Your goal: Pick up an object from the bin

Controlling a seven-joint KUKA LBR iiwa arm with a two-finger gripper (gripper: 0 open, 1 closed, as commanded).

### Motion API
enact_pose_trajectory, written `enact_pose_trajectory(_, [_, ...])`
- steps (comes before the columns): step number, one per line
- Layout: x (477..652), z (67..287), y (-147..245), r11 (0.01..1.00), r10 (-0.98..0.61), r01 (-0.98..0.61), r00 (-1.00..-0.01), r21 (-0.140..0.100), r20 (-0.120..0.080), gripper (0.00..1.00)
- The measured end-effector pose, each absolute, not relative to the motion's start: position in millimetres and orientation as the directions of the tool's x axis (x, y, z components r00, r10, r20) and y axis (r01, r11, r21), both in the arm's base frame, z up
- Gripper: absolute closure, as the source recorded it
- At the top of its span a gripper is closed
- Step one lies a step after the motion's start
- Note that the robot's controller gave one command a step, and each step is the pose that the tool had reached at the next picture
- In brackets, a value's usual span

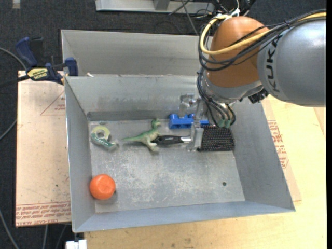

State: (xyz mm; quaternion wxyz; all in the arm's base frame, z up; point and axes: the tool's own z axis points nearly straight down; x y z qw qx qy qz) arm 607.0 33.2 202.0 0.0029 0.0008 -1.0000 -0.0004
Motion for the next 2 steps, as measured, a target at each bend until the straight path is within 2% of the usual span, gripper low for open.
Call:
enact_pose_trajectory(1, [608.3, 207, 33, 1.0, -0.001, -0.001, -1.0, 0.001, -0.002, 0.0])
enact_pose_trajectory(2, [608.4, 160, 61, 0.993, -0.118, -0.118, -0.993, 0.0, -0.005, 0.0])
